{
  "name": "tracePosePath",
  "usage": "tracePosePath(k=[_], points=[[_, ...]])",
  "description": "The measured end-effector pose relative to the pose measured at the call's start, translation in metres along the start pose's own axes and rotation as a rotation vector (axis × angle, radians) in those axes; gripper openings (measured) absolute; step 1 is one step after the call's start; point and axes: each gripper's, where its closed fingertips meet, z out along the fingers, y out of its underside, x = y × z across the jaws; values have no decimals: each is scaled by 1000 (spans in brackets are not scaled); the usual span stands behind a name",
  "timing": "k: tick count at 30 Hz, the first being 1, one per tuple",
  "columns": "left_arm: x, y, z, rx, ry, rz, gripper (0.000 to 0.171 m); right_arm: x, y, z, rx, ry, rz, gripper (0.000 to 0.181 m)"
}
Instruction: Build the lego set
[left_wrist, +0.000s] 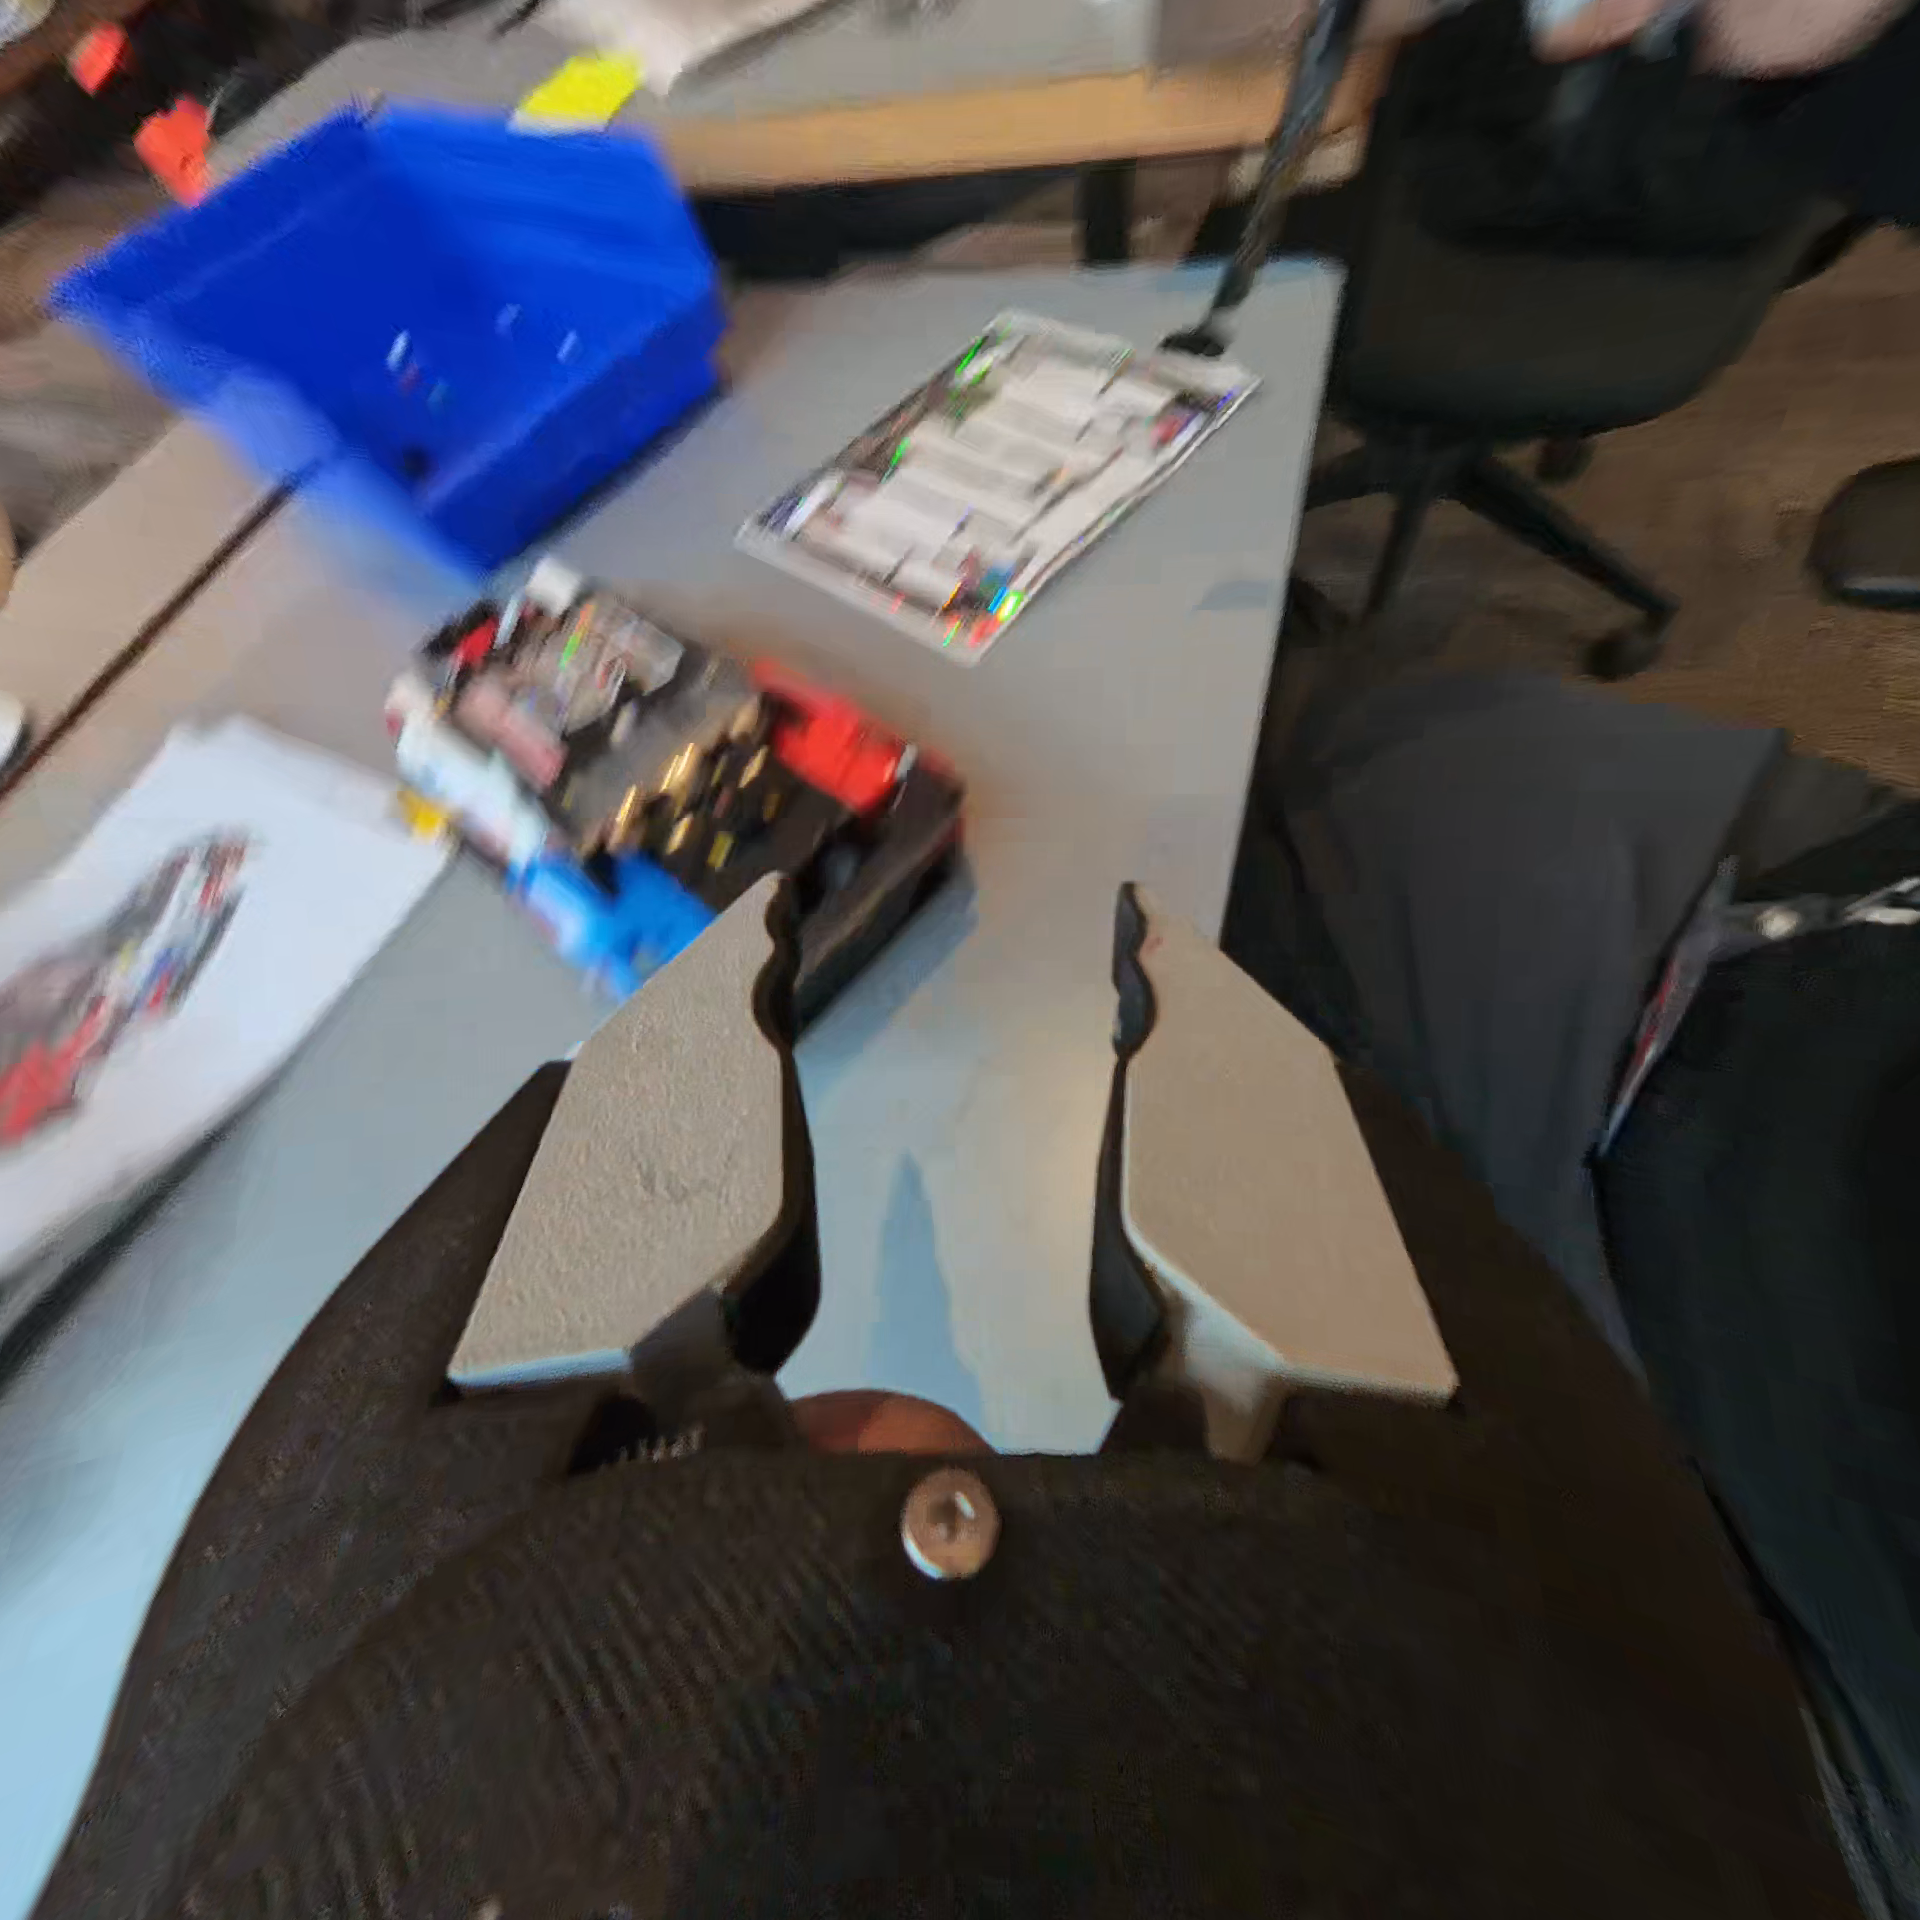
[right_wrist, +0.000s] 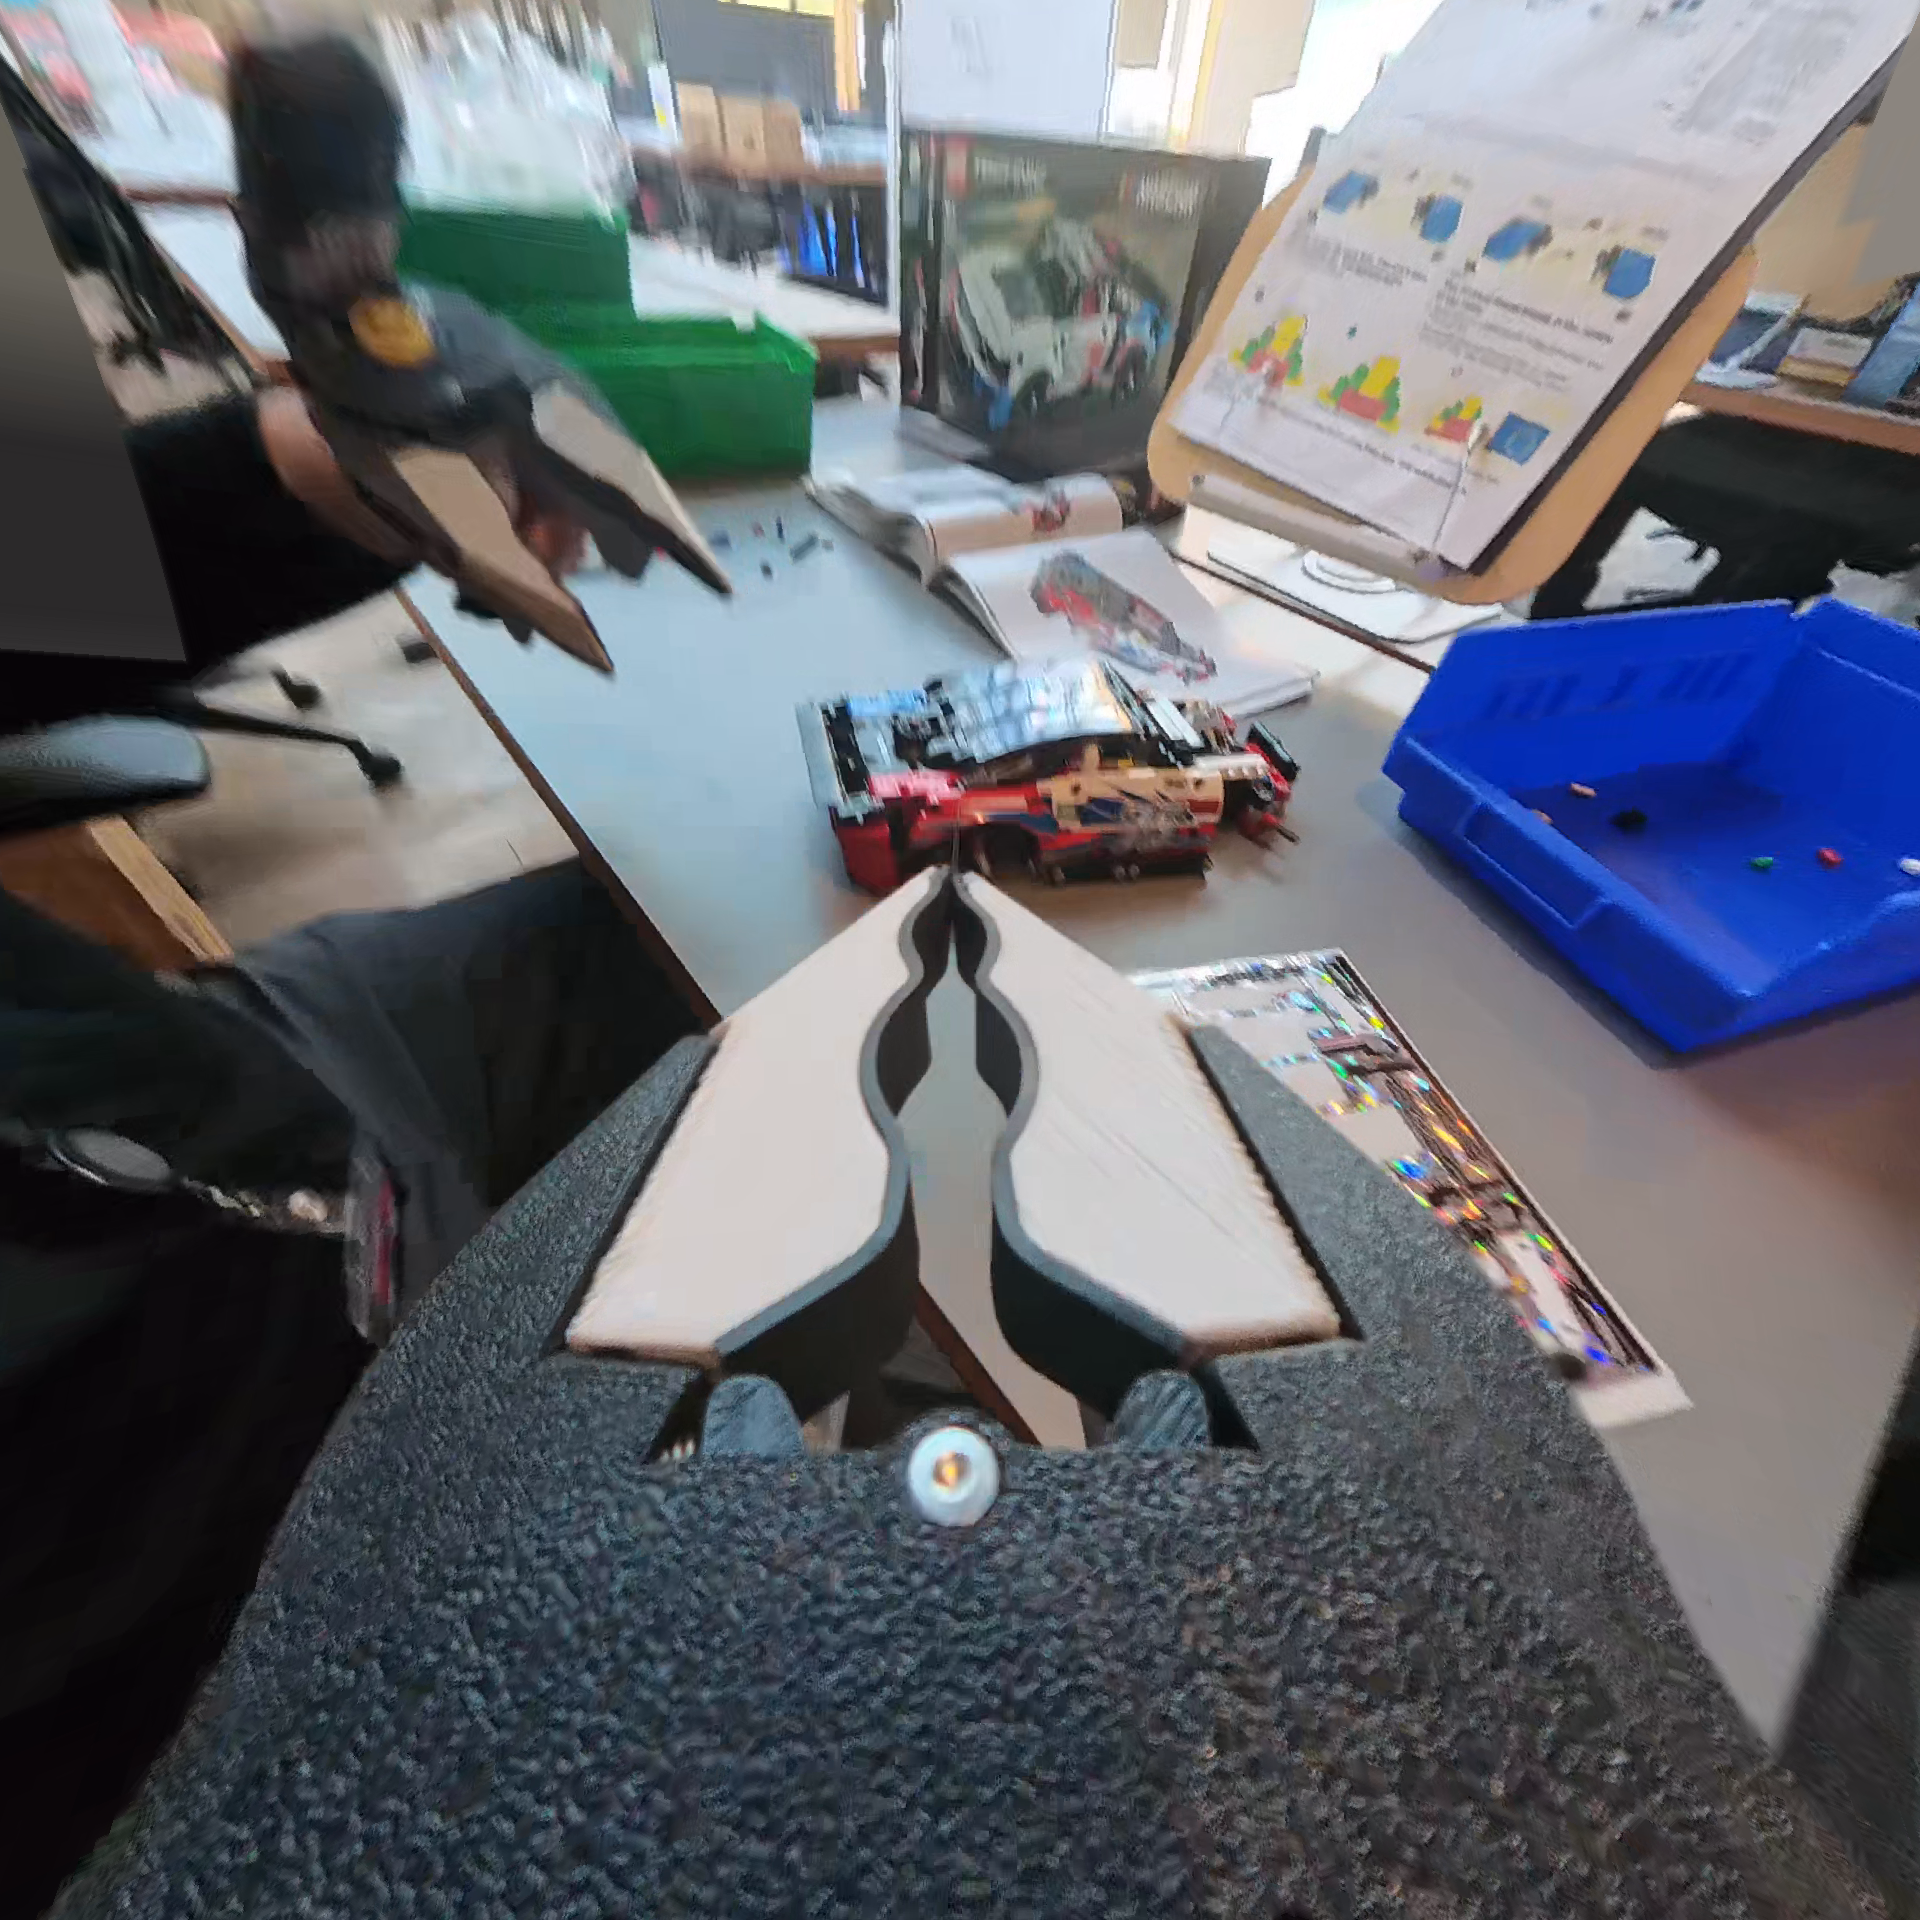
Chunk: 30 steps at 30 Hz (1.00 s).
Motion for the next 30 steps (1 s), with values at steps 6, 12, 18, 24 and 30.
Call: tracePosePath(k=[6, 12, 18, 24, 30], points=[[-36, 91, -24, -93, -117, -132, 65, 0, -17, 19, 277, -162, 181, 0], [-55, 92, -12, 42, -64, -73, 65, 0, -22, 53, 336, -308, 203, 0], [-88, 57, -24, 341, 18, -147, 61, 11, -38, 86, 290, -319, 129, 0], [-93, 70, -5, 222, 167, -293, 62, 21, -16, 80, 250, -235, 139, 0], [-90, 74, -1, 182, 133, -246, 39, 20, 14, 53, 206, -240, 252, 0]])
